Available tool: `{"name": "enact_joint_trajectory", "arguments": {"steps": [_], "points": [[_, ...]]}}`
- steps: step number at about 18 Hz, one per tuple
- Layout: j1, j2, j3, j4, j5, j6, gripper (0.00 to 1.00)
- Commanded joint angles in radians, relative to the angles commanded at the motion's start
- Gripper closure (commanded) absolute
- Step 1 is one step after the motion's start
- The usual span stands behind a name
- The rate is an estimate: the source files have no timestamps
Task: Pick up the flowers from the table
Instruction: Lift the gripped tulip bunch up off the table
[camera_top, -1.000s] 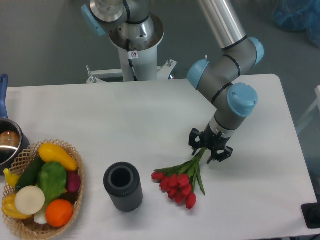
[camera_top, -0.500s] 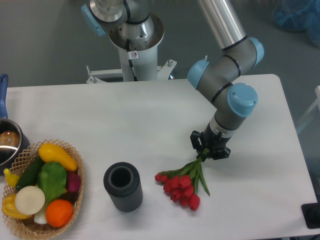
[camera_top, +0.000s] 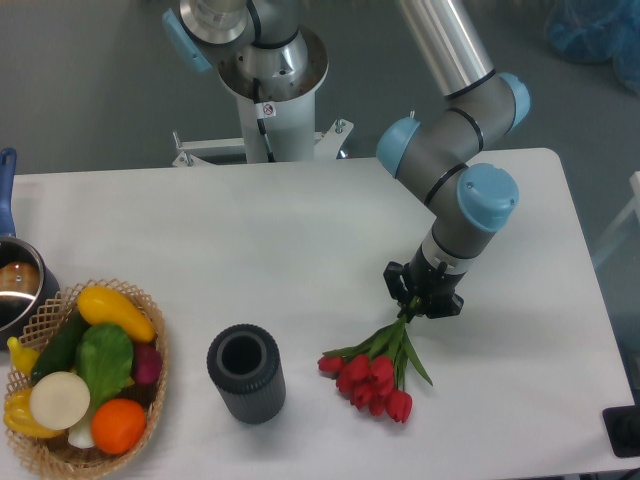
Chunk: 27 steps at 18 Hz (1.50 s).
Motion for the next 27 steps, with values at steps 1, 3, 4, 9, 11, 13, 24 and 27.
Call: {"name": "enact_joint_trajectory", "arguments": {"steps": [1,3,4,9,11,13,24,27], "points": [[0.003,0.018,0.003,-0.006,0.000,0.000,0.87],[0.012,0.049,0.006,-0.003,-0.009,0.000,0.87],[0.015,0.052,0.014,-0.003,-0.015,0.000,0.87],[0.018,0.069,0.087,-0.003,-0.113,-0.008,0.87],[0.028,0.072,0.100,0.000,-0.144,-0.011,0.87],[0.052,0.106,0.103,0.002,-0.239,-0.009,0.87],[0.216,0.157,0.124,0.051,-0.731,-0.003,0.87],[0.230,0.157,0.124,0.067,-0.787,-0.002,0.87]]}}
